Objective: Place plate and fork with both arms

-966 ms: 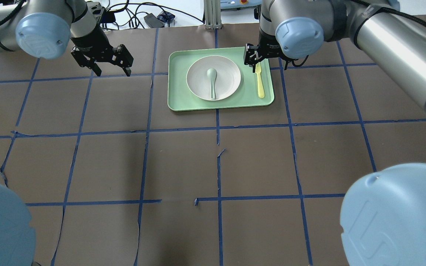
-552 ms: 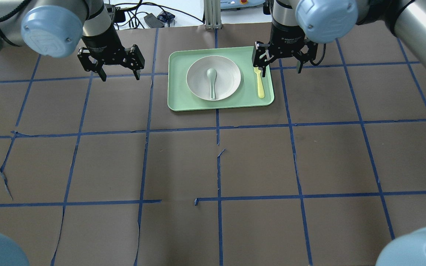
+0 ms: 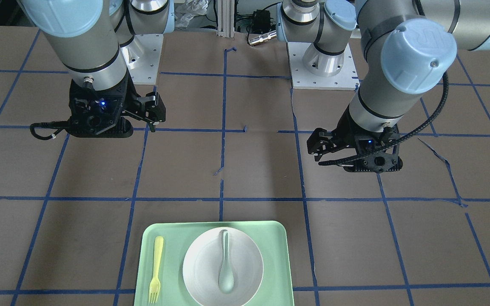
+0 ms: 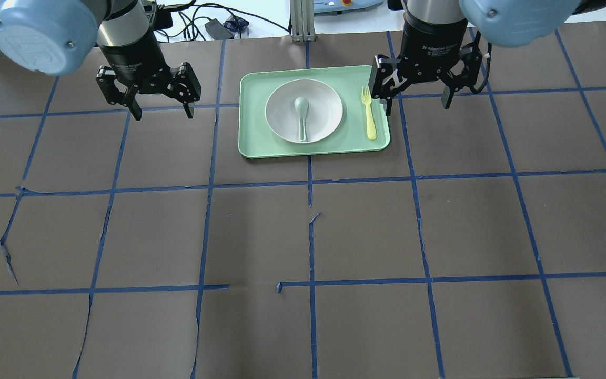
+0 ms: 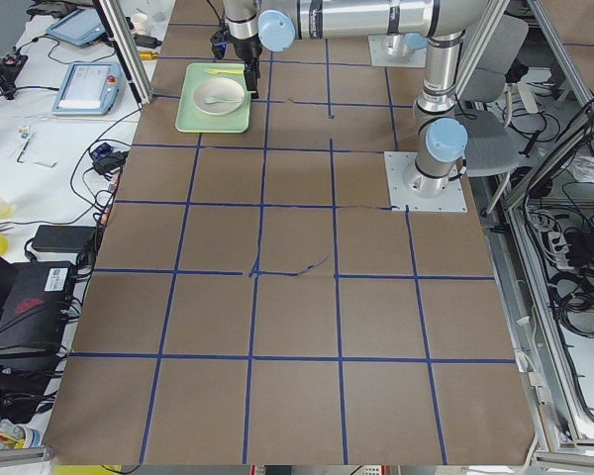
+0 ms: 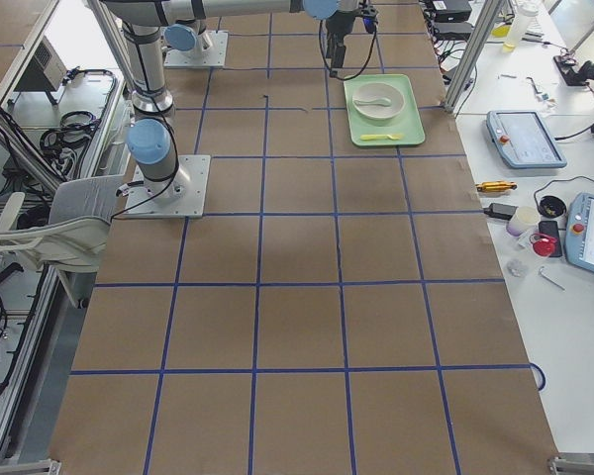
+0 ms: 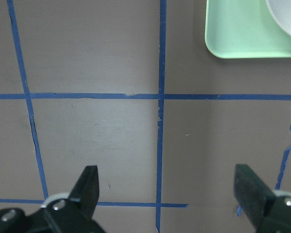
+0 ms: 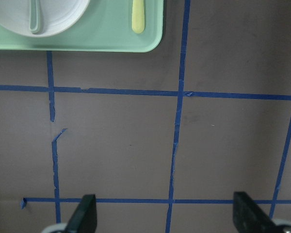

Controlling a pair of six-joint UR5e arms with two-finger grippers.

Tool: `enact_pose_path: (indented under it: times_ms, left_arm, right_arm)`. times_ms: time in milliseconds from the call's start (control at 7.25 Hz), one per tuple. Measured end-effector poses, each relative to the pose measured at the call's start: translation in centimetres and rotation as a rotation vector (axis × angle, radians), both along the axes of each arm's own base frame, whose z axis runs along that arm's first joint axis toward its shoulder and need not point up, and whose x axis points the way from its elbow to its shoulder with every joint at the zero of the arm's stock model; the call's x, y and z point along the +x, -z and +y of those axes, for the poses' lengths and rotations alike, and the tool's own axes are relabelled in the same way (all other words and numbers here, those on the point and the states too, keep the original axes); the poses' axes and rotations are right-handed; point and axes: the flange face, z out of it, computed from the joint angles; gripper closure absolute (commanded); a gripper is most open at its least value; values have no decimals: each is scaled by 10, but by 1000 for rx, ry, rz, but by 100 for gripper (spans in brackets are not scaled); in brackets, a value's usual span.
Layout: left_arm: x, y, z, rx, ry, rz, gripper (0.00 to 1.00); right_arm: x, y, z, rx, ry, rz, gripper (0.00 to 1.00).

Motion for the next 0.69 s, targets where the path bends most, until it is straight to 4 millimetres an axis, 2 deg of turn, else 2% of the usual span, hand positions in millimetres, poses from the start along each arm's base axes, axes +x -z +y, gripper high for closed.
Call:
enact_pose_path:
  times_ms: [414,690]
  left_arm:
    - [0,-24,22,12,-2,-4,0]
    - [0,-33,31,20,-3,-3,0]
  right_arm:
    - [3,13,5,23,0,-14,0]
    - [2,15,6,23,0,-12,0]
